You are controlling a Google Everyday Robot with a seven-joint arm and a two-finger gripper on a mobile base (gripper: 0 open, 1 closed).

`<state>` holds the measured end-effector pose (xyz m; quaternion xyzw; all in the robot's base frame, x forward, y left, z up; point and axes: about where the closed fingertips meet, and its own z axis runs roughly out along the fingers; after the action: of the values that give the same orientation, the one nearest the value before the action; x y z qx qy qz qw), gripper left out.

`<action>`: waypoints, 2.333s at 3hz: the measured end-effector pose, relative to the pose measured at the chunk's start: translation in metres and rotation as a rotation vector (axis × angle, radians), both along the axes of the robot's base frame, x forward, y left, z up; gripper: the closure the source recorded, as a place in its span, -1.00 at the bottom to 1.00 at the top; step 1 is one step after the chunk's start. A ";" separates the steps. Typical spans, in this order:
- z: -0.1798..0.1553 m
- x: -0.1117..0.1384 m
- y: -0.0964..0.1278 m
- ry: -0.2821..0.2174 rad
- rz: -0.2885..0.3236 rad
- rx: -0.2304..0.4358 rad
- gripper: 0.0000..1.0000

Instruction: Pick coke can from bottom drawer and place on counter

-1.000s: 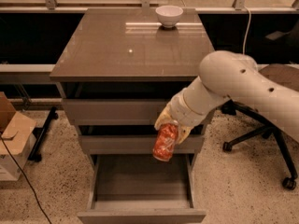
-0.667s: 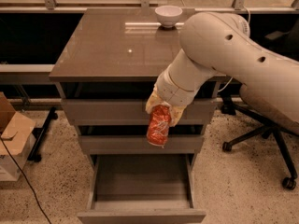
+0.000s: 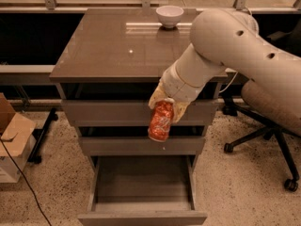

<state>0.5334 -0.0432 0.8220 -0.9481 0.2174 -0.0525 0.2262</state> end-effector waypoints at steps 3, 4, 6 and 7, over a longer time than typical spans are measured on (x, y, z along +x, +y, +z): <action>0.049 0.062 -0.023 -0.018 -0.106 0.379 1.00; 0.067 0.083 -0.020 -0.050 -0.159 0.498 1.00; 0.084 0.124 -0.013 -0.102 -0.337 0.634 1.00; 0.091 0.156 -0.006 -0.142 -0.455 0.599 1.00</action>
Offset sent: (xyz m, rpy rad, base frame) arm 0.0647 -0.0365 0.0394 0.3338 0.0028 -0.1035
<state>0.6891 -0.0490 0.9126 -0.7614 0.4120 -0.1012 0.4903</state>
